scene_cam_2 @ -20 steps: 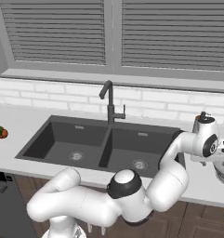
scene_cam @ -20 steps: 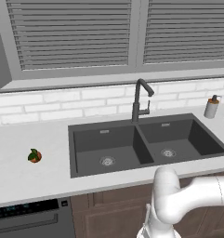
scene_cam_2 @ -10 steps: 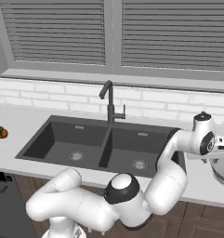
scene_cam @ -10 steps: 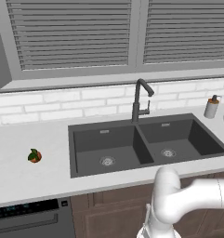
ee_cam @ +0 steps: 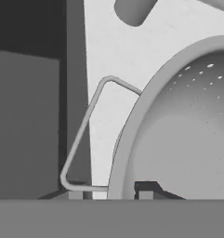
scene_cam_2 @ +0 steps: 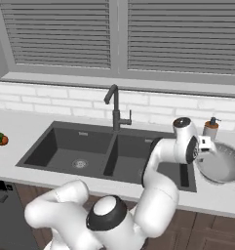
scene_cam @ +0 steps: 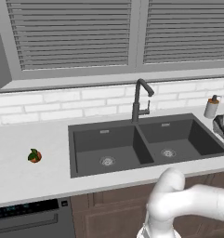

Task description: Put the colander in the sink, put the orange in the colander, and turn on the sink faucet and pour water over the colander.

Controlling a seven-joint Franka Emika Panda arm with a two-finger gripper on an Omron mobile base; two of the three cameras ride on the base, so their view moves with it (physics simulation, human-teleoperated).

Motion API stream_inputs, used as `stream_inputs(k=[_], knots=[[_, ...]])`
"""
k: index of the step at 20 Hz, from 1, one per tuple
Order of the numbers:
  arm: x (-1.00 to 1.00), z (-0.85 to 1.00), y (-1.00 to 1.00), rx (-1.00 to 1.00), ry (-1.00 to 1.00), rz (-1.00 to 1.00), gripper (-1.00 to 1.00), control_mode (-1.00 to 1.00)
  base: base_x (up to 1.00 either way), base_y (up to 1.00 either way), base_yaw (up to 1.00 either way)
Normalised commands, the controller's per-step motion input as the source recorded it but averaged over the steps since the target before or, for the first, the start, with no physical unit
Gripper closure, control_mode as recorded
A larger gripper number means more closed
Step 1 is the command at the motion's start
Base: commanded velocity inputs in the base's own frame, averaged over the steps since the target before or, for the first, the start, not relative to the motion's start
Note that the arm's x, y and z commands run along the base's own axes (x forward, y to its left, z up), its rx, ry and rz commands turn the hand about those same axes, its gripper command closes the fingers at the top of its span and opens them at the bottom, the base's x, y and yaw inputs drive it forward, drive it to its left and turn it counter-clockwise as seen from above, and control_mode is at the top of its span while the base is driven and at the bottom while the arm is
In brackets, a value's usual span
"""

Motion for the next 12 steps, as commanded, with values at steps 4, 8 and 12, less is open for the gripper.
stream_inputs(k=[4, 8, 12], knots=[[0.01, 0.52, 1.00, -0.01, -0.13, 0.29, 1.00, -1.00, 0.00, 0.00, 0.00], [0.04, 0.47, 1.00, 0.00, -0.01, 0.42, 1.00, -1.00, 0.00, 0.00, 0.00], [0.26, 0.55, 1.00, 0.00, 0.02, 0.42, 1.00, -1.00, 0.00, 0.00, 0.00]])
